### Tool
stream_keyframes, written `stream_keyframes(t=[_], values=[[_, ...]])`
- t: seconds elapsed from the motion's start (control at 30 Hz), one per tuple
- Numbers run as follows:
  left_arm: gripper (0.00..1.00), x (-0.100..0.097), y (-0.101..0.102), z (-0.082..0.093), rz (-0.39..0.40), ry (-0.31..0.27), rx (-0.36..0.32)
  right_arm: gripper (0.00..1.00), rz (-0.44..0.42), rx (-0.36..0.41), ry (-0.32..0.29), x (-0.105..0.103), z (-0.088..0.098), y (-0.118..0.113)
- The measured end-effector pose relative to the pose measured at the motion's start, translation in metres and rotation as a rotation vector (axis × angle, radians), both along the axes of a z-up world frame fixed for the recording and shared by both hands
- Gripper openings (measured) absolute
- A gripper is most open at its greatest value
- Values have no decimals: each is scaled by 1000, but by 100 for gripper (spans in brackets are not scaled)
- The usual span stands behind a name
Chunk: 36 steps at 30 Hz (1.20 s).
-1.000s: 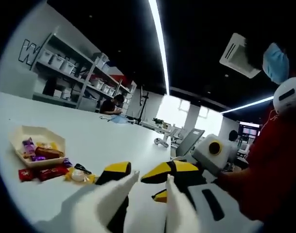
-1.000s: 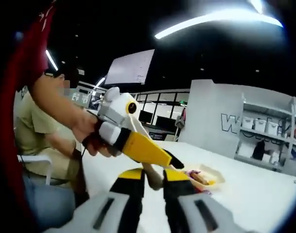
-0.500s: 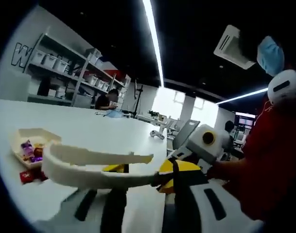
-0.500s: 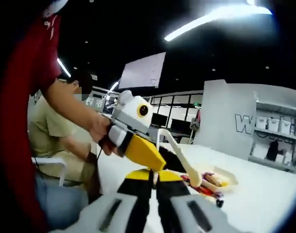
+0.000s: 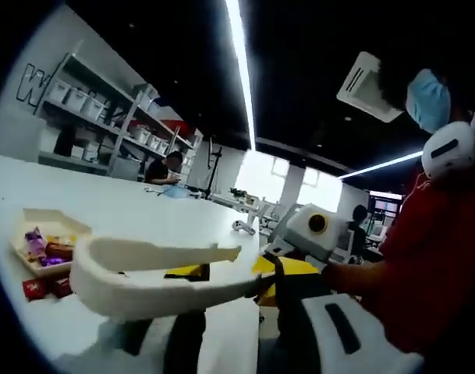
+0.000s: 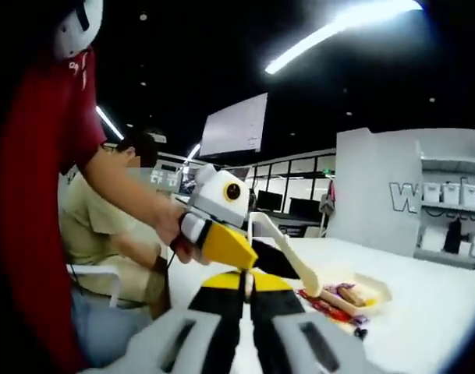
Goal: Place the target food into the container with the food tongs after gripping and lifting it, then release it inside without dropping or visibly crushing the food.
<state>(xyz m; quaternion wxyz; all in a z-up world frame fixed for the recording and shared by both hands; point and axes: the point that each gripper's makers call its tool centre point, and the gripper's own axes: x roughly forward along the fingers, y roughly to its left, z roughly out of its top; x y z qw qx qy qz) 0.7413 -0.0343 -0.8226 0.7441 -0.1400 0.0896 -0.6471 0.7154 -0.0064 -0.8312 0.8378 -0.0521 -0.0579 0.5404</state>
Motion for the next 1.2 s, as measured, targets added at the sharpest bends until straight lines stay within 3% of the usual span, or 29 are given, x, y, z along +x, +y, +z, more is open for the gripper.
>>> stream_keyframes(t=[0.13, 0.2, 0.33, 0.37, 0.53, 0.7, 1.2], values=[[38, -1, 3, 9, 3, -8, -39, 0, 63, 90, 21, -7, 14, 0], [40, -4, 4, 16, 0, -42, -58, 0, 124, 131, 59, -14, 18, 1], [41, -9, 4, 27, -20, -84, -93, 0, 177, 131, 69, -20, 19, 4], [41, -11, 4, 29, -28, -84, -104, 0, 217, 158, 98, -25, 22, 6], [42, -19, 2, 36, -58, -99, -120, 0, 270, 152, 107, -30, 23, 9], [39, -26, -1, 33, -89, -131, -79, 0, 303, 122, 114, -32, 23, 12], [39, -25, 0, 35, -82, -142, -68, 0, 331, 126, 163, -32, 26, 10]])
